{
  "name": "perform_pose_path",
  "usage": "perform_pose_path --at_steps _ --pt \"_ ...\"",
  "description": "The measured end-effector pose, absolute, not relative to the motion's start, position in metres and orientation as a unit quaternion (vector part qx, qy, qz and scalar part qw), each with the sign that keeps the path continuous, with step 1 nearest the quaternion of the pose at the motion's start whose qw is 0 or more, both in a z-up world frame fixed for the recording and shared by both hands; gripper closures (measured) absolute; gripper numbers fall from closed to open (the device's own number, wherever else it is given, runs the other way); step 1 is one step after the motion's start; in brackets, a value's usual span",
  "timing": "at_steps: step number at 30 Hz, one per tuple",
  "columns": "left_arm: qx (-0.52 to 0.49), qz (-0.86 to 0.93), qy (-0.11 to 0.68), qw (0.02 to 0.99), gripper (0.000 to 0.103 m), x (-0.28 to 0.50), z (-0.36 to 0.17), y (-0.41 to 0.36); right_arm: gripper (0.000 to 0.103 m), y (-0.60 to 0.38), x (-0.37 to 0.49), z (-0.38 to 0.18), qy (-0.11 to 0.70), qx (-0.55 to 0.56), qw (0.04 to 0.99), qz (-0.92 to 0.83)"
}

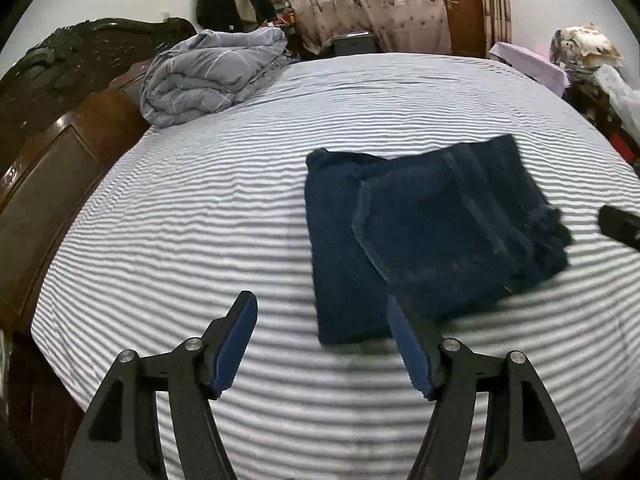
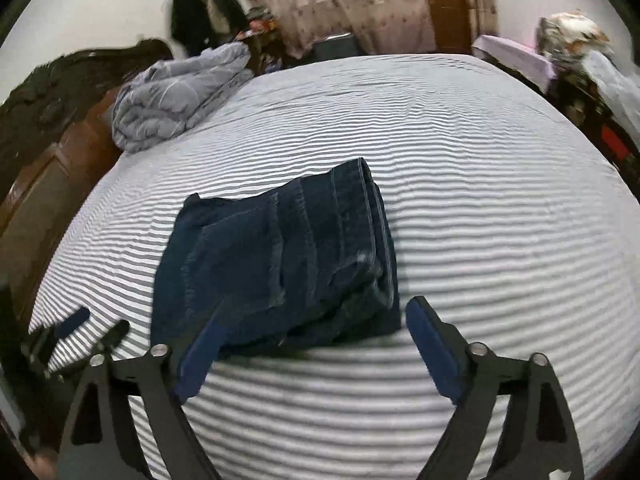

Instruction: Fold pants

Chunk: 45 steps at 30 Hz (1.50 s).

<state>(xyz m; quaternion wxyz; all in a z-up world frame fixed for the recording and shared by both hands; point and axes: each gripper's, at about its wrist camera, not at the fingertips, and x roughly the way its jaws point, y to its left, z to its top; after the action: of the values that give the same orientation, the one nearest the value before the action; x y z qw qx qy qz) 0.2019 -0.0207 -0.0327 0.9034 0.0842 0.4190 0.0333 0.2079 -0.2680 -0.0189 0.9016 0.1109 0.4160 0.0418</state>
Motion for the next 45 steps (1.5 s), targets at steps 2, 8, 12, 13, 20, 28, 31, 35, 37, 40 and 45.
perform_pose_path --at_steps 2,8,12,13,20,28,31,35,37,40,45 --pt "0.076 0.028 0.421 0.903 0.033 0.187 -0.029 -0.023 0.01 -0.258 0.195 -0.014 0.411 0.099 0.906 0.026" --pt "0.067 0.028 0.42 0.904 0.033 0.159 -0.02 -0.022 0.003 -0.222 0.155 -0.004 0.387 -0.01 0.922 0.001" --pt "0.037 0.026 0.426 0.903 0.033 0.147 -0.019 -0.015 0.002 -0.214 0.14 -0.001 0.385 -0.017 0.923 0.001" --pt "0.031 0.026 0.429 0.903 0.033 0.143 -0.019 -0.015 0.002 -0.214 0.137 0.0 0.384 -0.016 0.923 0.001" --pt "0.02 0.04 0.419 0.907 0.033 0.125 -0.013 -0.01 0.001 -0.212 0.123 -0.001 0.386 -0.001 0.922 0.003" --pt "0.022 0.036 0.416 0.908 0.033 0.117 -0.009 -0.01 0.001 -0.198 0.113 0.003 0.383 -0.013 0.923 0.015" --pt "0.019 0.036 0.416 0.909 0.033 0.115 -0.007 -0.01 0.001 -0.194 0.11 0.006 0.379 -0.021 0.925 0.017" --pt "0.016 0.041 0.415 0.909 0.033 0.114 -0.005 -0.007 0.001 -0.191 0.109 0.007 0.379 -0.023 0.925 0.016" --pt "0.015 0.042 0.416 0.908 0.033 0.113 -0.005 -0.006 0.001 -0.19 0.109 0.007 0.381 -0.024 0.924 0.016" --pt "0.011 0.039 0.423 0.905 0.033 0.114 -0.007 -0.006 0.001 -0.188 0.108 0.007 0.384 -0.022 0.923 0.019" --pt "0.016 0.039 0.423 0.905 0.033 0.114 -0.007 -0.007 0.001 -0.185 0.106 0.004 0.387 -0.027 0.922 0.022"
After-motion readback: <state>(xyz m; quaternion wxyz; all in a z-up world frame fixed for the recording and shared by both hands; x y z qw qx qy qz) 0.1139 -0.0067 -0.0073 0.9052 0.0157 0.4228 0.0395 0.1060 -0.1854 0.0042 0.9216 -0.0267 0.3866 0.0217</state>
